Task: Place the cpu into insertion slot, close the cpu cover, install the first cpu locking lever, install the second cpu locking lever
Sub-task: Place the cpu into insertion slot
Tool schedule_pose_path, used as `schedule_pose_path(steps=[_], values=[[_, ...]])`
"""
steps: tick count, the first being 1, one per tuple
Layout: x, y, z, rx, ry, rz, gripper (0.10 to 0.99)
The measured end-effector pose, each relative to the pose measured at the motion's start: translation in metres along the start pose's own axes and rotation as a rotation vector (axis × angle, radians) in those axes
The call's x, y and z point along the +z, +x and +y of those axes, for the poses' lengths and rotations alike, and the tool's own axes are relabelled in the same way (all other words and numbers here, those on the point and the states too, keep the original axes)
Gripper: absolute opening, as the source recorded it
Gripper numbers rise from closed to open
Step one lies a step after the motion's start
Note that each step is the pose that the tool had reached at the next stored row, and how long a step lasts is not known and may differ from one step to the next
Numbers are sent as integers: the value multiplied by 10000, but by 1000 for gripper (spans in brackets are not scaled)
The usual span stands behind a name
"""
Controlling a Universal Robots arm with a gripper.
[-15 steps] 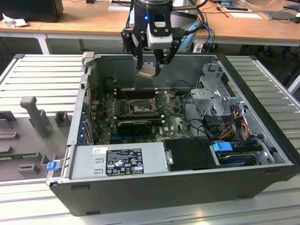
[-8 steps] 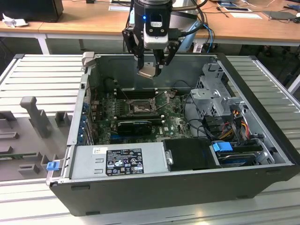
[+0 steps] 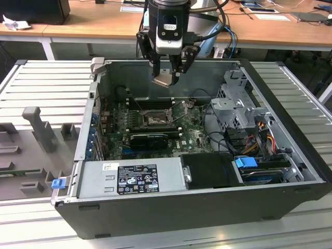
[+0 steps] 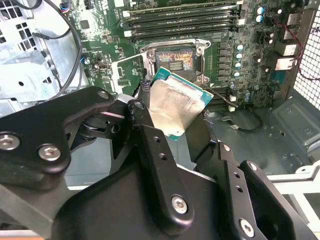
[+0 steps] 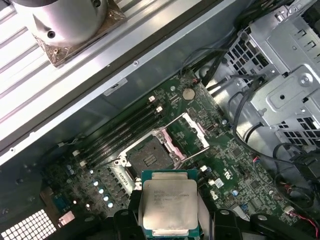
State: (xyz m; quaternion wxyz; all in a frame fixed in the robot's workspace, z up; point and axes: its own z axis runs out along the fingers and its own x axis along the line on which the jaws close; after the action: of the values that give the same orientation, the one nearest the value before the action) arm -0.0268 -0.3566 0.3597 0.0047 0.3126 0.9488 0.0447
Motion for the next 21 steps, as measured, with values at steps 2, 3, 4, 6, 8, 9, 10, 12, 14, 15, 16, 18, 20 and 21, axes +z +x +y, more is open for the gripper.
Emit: schedule_pose_path(steps=[2, 3, 4, 6, 8, 9, 10, 12, 14, 15, 16, 18, 20, 21], values=[[0, 0, 0, 87, -1, -8, 525], [1, 0, 0, 143, -2, -13, 525], [1, 0, 0, 198, -3, -18, 525], [1, 0, 0, 295, -6, -26, 525], [2, 0, 0, 445, -8, -39, 525], [3, 0, 0, 518, -10, -46, 525], [3, 0, 0, 600, -11, -53, 525], [4, 0, 0, 693, -13, -61, 525], [4, 0, 0, 865, -17, -76, 525], [4, 0, 0, 938, -17, -83, 525], [5, 0, 0, 979, -19, -86, 525], [5, 0, 0, 1074, -21, -94, 525], [5, 0, -1, 1212, -23, -107, 525], [6, 0, -1, 1298, -25, -115, 525]])
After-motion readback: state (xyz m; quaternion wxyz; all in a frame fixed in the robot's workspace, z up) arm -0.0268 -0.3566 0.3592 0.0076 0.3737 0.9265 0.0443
